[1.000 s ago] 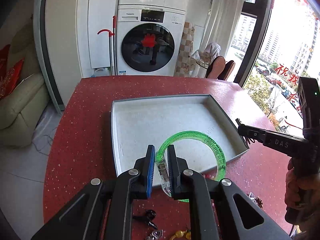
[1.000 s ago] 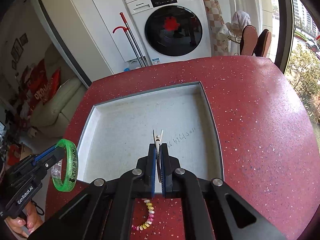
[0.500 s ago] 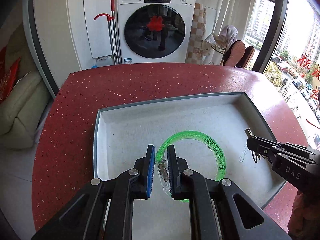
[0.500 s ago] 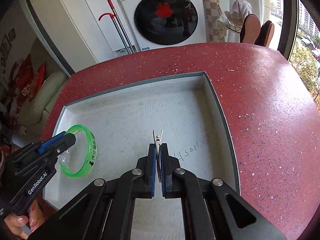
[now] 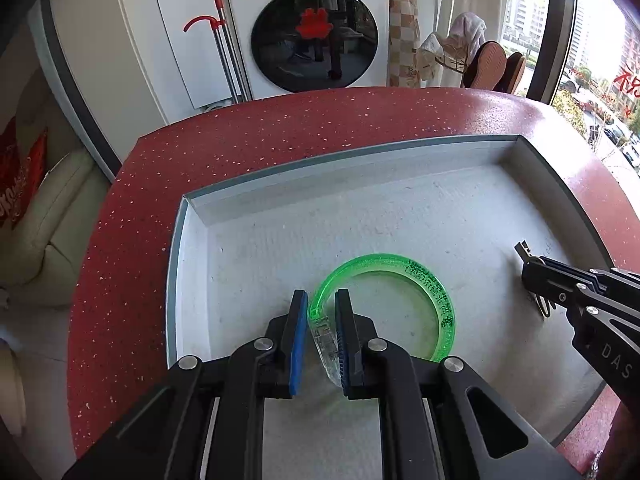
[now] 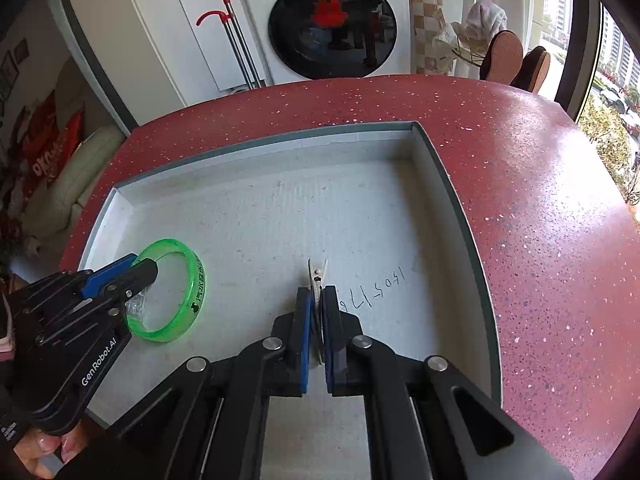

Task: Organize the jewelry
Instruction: 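Carry the bangle and clip into the gray tray and open both tools, then lift both tools away from the tray back over the jewelry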

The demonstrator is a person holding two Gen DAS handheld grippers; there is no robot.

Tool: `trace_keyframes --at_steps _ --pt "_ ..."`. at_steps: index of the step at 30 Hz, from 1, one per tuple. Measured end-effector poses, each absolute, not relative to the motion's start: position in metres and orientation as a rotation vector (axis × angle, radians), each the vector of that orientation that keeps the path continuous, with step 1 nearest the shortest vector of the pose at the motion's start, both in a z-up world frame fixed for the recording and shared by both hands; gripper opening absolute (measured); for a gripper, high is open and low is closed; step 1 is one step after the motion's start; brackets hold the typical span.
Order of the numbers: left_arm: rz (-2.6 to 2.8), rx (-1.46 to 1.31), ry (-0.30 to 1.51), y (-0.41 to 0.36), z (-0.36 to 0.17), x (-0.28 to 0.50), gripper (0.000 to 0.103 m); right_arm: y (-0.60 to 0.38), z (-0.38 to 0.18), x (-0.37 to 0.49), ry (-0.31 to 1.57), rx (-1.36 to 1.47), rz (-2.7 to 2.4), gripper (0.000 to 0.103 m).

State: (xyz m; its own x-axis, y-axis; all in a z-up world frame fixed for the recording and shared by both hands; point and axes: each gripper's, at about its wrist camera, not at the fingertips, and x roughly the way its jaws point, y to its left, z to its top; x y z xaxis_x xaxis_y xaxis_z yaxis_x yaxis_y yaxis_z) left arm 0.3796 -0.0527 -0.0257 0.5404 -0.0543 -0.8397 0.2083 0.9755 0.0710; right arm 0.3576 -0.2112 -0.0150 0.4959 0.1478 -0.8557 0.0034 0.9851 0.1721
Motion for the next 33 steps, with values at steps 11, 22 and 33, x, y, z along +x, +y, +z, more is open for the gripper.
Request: trace_keyframes --at_steps 11,22,33 --pt "-0.159 0.149 0.949 -0.05 -0.011 0.371 0.032 -0.22 0.008 0.341 0.995 0.243 0.104 0.053" --pt "-0.147 0.099 0.826 -0.036 0.023 0.343 0.103 -0.222 0.033 0.315 0.955 0.272 0.103 0.057" --pt "-0.166 0.058 0.798 -0.008 0.055 0.292 0.103 -0.219 0.06 0.259 0.898 0.287 0.106 0.087"
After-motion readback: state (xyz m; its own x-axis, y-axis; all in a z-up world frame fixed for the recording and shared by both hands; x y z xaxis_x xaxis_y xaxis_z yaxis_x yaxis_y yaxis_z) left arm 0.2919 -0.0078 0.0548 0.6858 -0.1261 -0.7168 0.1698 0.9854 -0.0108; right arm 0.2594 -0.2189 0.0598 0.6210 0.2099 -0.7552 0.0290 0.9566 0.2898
